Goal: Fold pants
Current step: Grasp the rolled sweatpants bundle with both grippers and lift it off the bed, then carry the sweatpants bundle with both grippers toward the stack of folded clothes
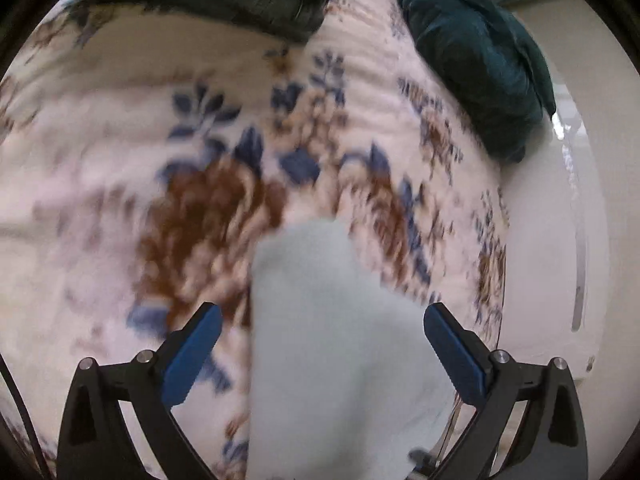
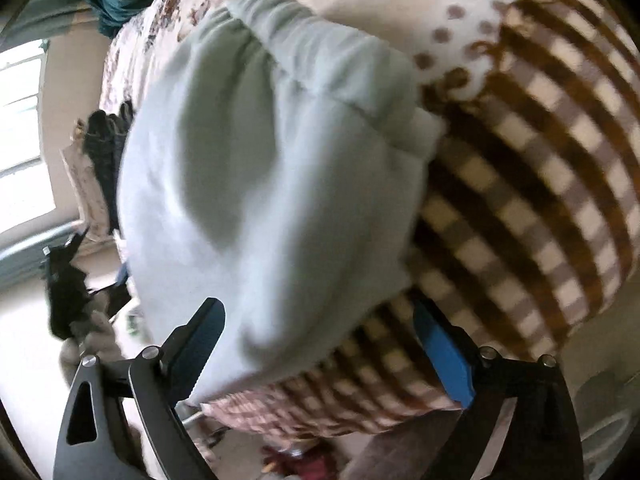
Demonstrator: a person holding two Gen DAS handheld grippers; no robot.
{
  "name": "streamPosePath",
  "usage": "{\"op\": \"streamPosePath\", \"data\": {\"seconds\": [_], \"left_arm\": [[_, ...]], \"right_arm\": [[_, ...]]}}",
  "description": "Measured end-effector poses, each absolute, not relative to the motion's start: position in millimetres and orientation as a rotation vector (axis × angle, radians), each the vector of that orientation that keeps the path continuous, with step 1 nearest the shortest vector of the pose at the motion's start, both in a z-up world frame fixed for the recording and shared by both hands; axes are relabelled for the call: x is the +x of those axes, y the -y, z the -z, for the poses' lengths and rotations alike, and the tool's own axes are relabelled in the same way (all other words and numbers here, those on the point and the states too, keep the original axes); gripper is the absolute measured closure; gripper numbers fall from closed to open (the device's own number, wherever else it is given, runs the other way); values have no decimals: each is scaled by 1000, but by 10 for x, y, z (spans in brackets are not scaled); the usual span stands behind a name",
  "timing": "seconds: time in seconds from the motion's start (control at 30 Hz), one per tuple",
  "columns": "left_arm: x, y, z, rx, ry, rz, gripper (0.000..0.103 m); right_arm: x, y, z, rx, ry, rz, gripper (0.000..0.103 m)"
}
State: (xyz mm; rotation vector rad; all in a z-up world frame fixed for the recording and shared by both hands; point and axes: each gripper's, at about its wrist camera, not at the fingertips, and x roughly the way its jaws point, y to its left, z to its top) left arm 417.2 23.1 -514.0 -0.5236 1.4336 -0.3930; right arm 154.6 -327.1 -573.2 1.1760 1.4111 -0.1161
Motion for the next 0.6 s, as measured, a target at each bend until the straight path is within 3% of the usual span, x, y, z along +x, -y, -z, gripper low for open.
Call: {"op": "streamPosePath", "data": {"seconds": [0.23,0.3,0.6], "left_arm": [[3685,-160,5683,-815,-1553,461,0],[3668,-96,5740,-769,-1552,457,0],[3807,84,6178,-794,-1659,546,0]], "right_arm": [[1232,3184,6264,1560,-1194,-27,6],[1255,3147,6459,1630,-1130,-24,0],[1167,3059,6595,1641,-1086,13,0]]}}
